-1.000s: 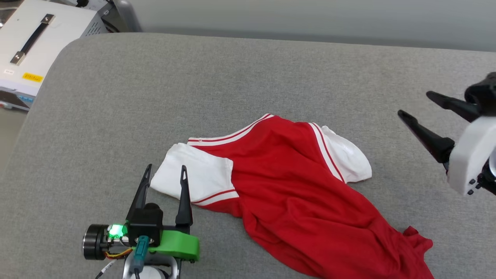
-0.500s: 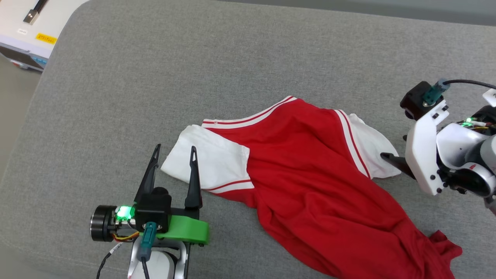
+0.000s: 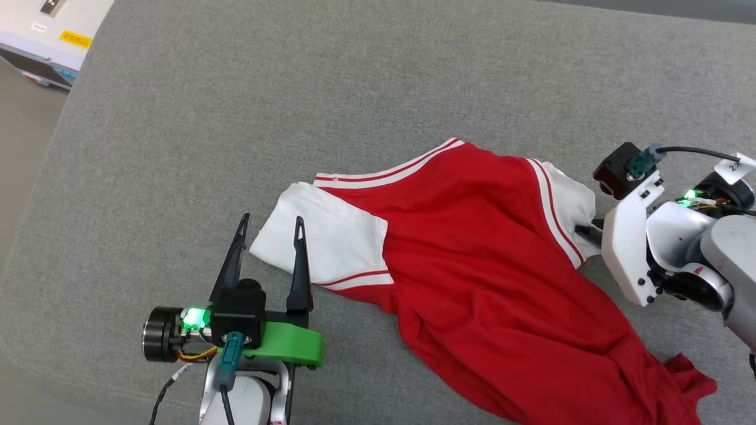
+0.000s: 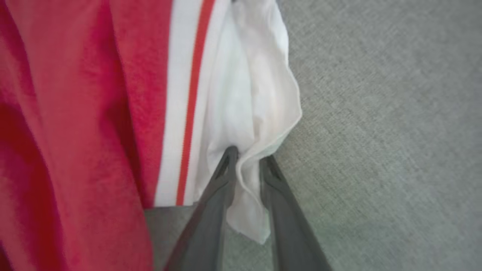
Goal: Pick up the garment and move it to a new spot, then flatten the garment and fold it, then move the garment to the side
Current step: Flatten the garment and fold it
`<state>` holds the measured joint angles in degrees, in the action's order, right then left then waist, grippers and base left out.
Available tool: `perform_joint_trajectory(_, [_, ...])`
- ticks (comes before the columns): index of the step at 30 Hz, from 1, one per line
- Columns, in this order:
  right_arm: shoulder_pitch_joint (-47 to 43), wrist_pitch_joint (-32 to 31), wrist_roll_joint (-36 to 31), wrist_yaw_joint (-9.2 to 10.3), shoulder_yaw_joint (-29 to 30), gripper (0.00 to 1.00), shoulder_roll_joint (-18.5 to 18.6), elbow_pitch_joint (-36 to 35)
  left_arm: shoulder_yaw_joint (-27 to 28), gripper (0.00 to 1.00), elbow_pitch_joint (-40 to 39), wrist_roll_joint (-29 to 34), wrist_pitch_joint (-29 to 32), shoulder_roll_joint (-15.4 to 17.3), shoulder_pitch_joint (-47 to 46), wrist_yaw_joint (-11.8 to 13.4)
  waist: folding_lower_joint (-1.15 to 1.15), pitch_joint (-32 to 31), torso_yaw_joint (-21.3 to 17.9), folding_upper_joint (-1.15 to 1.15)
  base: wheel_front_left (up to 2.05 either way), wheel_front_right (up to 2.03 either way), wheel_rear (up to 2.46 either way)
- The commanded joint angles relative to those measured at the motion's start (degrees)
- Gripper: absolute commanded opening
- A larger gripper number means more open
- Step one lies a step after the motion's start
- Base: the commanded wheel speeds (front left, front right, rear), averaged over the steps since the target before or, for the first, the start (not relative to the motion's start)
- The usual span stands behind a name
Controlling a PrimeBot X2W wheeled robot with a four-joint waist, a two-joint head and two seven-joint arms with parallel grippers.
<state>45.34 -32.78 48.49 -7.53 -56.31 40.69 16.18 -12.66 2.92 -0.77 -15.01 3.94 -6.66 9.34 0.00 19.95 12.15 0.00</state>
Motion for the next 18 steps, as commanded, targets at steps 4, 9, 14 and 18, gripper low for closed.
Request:
perform_joint_trajectory(4, [1.6,8.3,0.0,0.04,-0.7,0.00,-0.9,0.1,0.0,1.00,0.5,0.0,0.0,0.0,-0.1,0.2,0.00,-2.8,-1.2,0.00,0.00,0.00,0.00])
perform_joint_trajectory(9, [1.7,17.4,0.4,0.04,1.0,0.00,0.3,-3.3,-0.3,1.00,1.0,0.0,0.0,0.1,1.8,0.1,0.00,-6.7,-2.5,0.00,0.00,0.00,0.00])
perform_joint_trajectory(14, [-2.3,21.9,1.3,0.04,5.1,0.00,2.6,-7.0,-0.3,1.00,1.0,-0.1,0.0,0.2,3.8,0.0,0.00,-9.3,-4.0,0.00,0.00,0.00,0.00])
perform_joint_trajectory(18, [-7.5,24.6,1.2,0.04,10.6,0.00,4.5,-8.5,0.0,1.00,1.0,-0.2,0.0,0.4,5.1,0.1,0.00,-10.4,-5.6,0.00,0.00,0.00,0.00])
